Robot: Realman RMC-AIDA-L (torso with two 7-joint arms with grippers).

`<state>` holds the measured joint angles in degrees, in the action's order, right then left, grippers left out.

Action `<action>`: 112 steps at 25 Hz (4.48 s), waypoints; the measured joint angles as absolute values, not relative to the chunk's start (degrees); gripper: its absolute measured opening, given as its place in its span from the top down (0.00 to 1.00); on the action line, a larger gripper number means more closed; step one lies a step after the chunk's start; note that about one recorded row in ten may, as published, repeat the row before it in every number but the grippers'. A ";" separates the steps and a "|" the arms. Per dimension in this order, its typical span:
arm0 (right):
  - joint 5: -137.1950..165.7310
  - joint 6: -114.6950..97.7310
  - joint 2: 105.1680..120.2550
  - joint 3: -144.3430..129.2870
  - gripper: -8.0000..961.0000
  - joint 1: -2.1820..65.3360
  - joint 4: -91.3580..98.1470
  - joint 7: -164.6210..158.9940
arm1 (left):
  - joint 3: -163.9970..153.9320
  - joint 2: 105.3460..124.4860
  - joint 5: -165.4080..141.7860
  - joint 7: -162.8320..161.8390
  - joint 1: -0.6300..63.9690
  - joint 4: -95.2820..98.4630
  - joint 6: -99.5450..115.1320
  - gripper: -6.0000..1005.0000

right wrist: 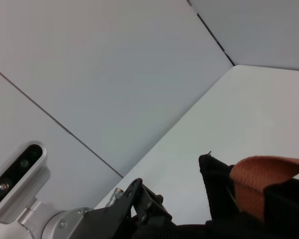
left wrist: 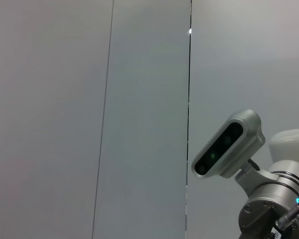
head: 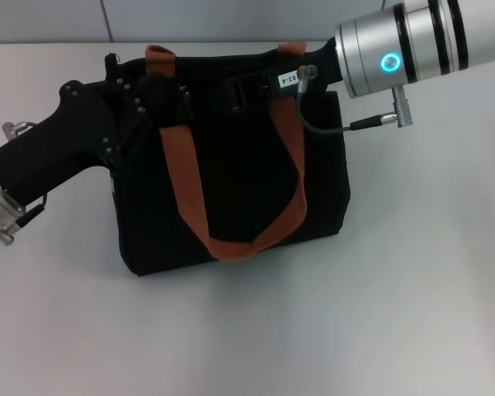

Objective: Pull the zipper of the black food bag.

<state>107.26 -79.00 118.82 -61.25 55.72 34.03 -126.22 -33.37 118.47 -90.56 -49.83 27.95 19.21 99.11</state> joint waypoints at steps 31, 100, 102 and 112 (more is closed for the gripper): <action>107.11 -80.75 118.52 -60.94 0.57 55.11 36.98 -125.24 | -33.28 118.38 -90.53 -50.06 27.35 19.77 99.35 0.93; 107.57 -82.80 118.48 -59.10 0.91 55.33 37.64 -126.22 | -33.04 118.39 -90.61 -49.83 27.24 19.87 100.25 0.88; 107.58 -82.76 118.48 -59.13 0.91 55.33 37.66 -126.48 | -33.04 118.38 -90.61 -49.83 27.19 19.87 100.31 0.88; 107.62 -80.33 118.83 -61.52 0.93 55.70 37.46 -126.82 | -33.04 118.38 -90.63 -49.83 27.15 19.87 100.38 0.88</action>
<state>107.62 -80.33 118.83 -61.52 55.70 37.46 -126.82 -33.04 118.38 -90.63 -49.83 27.15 19.87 100.38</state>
